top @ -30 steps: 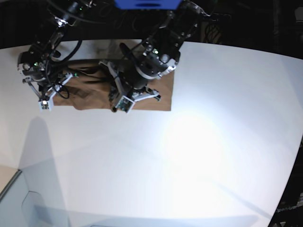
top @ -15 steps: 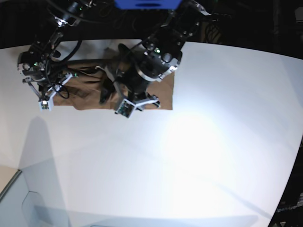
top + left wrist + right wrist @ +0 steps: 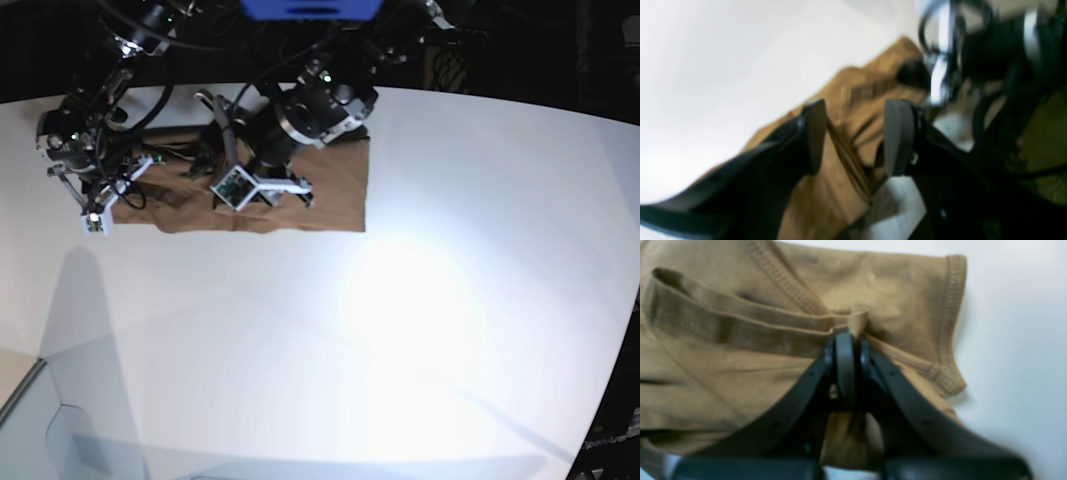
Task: Layout the t-shirt on the table in an organized manner, then fold the t-shirt properly
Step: 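Press the folded end down with the left gripper near the right gripper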
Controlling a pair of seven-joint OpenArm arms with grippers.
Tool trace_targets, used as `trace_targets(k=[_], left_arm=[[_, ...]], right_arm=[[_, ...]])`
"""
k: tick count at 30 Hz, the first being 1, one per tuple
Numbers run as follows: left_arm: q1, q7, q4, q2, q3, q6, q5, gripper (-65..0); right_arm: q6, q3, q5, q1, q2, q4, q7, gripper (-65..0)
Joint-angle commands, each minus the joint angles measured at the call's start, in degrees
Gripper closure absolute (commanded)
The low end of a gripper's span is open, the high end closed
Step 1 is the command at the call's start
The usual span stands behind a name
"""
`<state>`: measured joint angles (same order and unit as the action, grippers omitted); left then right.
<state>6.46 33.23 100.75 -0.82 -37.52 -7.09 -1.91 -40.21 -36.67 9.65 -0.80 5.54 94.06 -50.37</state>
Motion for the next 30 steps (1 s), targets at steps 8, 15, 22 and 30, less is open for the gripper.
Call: trace_targets(k=[8,15,22,30], left_arm=[[0.6,-1.5,0.0,-0.3,3.9,0.5,0.1,-27.9],[0.0,-1.4,-5.3,2.4,4.4,0.5,0.1,-28.0],[-3.1,2.9,-10.4,4.4,4.3,0.5,0.0,-23.1],[-5.1,4.2,-10.2,5.0,4.6,0.5,-0.4,0.0]], right_arm=[[0.2,0.1,0.2,0.5,-0.2,0.5,-0.1,0.0],[0.2,0.1,0.2,0.5,0.0,0.5,-0.1,0.0],[0.2,0.1,0.2,0.4,0.0,0.5,-0.2,0.0],[0.2,0.1,0.2,0.2,0.0,0.5,-0.3,0.0]])
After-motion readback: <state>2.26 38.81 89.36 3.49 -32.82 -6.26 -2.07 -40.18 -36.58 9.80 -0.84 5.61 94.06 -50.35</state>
